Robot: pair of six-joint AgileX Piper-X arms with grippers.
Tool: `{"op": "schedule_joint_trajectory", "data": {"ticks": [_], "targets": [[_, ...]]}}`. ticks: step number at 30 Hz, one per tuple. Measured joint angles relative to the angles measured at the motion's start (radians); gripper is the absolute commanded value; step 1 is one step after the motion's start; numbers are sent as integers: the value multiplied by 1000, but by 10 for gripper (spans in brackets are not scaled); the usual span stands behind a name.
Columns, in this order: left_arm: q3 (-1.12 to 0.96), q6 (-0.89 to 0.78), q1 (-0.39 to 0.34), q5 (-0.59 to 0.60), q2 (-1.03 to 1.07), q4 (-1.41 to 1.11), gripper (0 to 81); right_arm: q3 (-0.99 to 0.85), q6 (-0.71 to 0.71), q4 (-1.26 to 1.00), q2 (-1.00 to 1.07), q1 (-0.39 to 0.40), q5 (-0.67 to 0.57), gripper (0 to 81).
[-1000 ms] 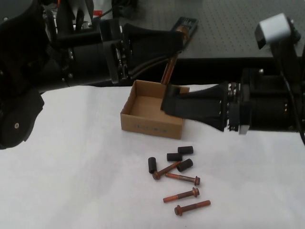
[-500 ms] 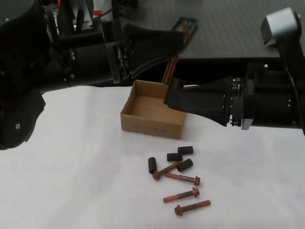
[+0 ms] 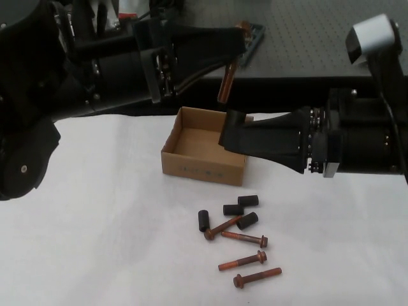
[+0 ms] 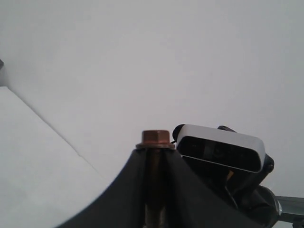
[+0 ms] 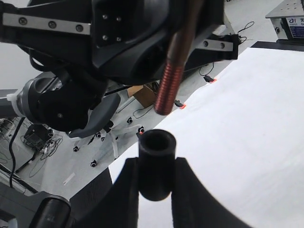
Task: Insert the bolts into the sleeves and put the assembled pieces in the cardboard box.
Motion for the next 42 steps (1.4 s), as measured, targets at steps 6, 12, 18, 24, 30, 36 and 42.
{"op": "schedule_joint_trajectory", "data": {"ticks": [6,12,18,24,30,36,42], "targets": [[0,-6,-56,0,0,0,6,0,0,0,0,0,-22,19],[0,-3,-97,0,0,0,6,0,0,1,0,0,-26,19],[0,9,-84,0,0,0,6,0,0,1,0,0,-44,19],[0,31,-46,0,0,0,6,0,0,1,0,0,-47,19],[0,44,-39,0,0,0,6,0,0,1,0,0,-49,19],[0,45,-39,0,0,11,6,0,0,-21,0,0,-49,19],[0,45,-39,0,0,12,6,0,0,-21,0,0,-49,19]]}}
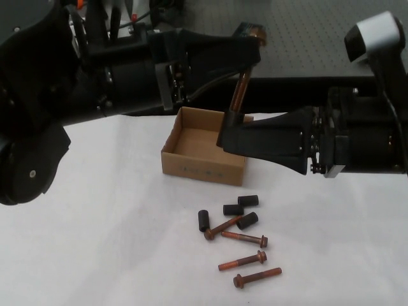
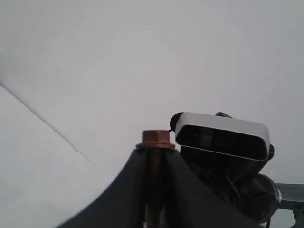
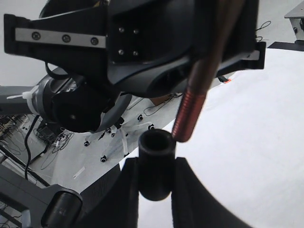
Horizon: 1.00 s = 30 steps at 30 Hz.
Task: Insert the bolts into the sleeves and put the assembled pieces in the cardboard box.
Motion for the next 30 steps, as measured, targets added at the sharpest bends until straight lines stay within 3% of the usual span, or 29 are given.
{"op": "schedule_joint_trajectory", "data": {"ticks": [30], "targets": [[0,-35,0,15,0,3,6,0,-19,22,0,0,49,19]]}}
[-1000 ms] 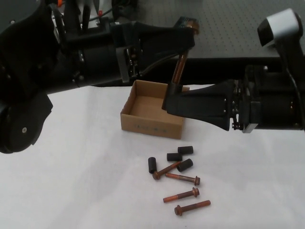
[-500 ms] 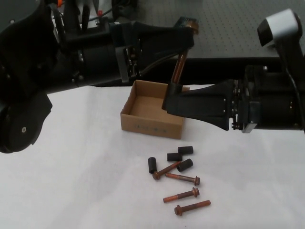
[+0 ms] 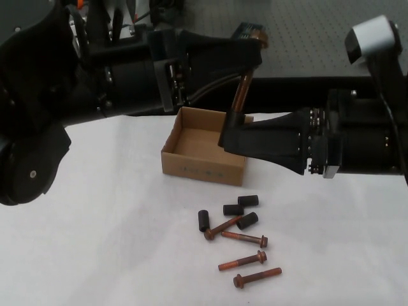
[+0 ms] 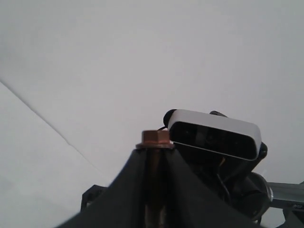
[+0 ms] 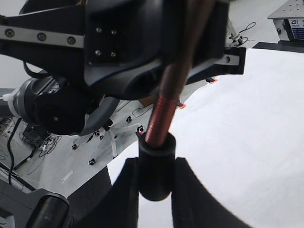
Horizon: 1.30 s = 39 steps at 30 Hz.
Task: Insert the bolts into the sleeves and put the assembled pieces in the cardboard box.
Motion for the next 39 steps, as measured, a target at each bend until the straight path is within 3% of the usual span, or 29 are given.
{"op": "schedule_joint_trajectory", "data": {"ticks": [16,25,39], "targets": [[0,-10,0,29,2,2,6,-1,0,-23,0,-8,18,19],[0,9,0,4,4,0,6,-1,19,-18,0,-75,-59,19],[-8,9,0,75,6,81,6,2,20,5,3,-81,-129,19]]}}
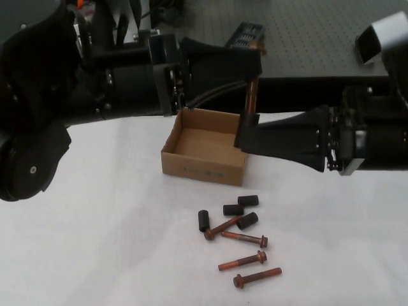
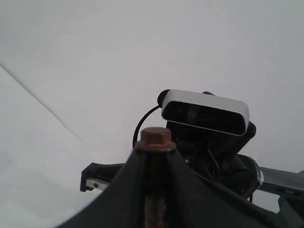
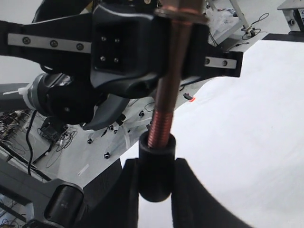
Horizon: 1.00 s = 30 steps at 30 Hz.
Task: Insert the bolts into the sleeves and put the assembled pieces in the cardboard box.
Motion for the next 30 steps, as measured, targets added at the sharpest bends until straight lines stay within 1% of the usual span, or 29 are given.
{"op": "schedule_joint_trajectory", "data": {"ticks": [8,12,23,30], "targets": [[0,0,0,24,0,29,6,3,5,14,0,-8,-40,19],[0,0,0,31,0,59,6,3,-4,61,0,-8,-43,19],[0,7,0,57,0,80,6,3,-15,72,0,-8,-48,19],[0,38,-38,52,2,77,6,1,-21,107,0,-9,-51,19]]}}
